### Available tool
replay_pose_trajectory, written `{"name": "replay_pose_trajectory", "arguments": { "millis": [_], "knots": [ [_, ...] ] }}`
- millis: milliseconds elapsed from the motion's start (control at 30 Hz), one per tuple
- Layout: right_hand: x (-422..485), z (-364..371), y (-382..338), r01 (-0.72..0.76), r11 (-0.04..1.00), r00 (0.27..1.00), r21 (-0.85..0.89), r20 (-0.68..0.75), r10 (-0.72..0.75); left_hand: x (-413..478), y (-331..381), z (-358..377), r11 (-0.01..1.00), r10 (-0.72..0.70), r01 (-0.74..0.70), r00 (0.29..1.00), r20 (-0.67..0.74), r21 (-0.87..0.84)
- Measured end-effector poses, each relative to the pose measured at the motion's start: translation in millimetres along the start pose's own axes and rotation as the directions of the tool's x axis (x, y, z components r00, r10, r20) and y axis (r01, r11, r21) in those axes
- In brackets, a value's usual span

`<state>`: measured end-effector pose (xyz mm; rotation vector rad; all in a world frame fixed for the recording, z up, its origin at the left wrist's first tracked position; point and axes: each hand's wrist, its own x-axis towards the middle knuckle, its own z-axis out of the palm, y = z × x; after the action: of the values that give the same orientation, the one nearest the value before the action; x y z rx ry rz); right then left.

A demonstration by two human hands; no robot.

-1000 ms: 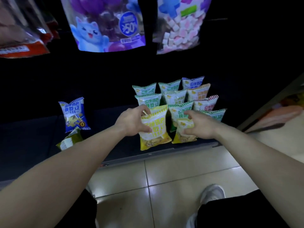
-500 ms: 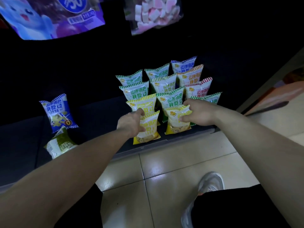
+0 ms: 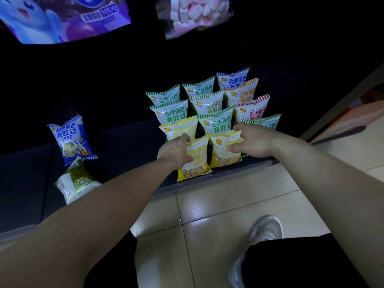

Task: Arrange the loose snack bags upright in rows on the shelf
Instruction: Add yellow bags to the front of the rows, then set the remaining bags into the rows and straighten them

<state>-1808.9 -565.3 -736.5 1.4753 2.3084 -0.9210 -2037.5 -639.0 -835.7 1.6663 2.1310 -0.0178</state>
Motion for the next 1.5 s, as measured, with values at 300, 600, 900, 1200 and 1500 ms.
{"name": "replay_pose_trajectory", "arguments": {
  "millis": [300,600,900,1200,1500],
  "knots": [
    [1.0,-0.8,-4.0,0.005,1.0,1.0,-0.015,-0.008,-0.005,-0.6,-1.2,-6.9,0.999,-0.024,0.024,1.0,0.0,0.041],
    [3.8,-2.1,-44.8,0.037,0.992,0.999,-0.119,-0.032,-0.041,-31.1,-37.8,-48.4,0.991,-0.063,0.055,0.996,-0.066,-0.126],
    [1.5,34.8,-133.7,0.126,0.917,0.988,-0.377,-0.037,-0.151,-111.8,-141.2,-96.3,0.974,-0.191,0.186,0.981,-0.029,-0.13],
    [23.0,101.7,-257.8,0.303,0.811,0.951,-0.5,0.103,-0.292,-195.8,-268.1,-106.8,0.941,-0.322,0.319,0.947,-0.014,-0.11],
    [113.4,239.8,-377.1,0.394,0.872,0.915,-0.29,0.217,-0.341,-243.9,-376.7,-90.8,0.825,-0.518,0.507,0.855,0.024,-0.251]
  ]
}}
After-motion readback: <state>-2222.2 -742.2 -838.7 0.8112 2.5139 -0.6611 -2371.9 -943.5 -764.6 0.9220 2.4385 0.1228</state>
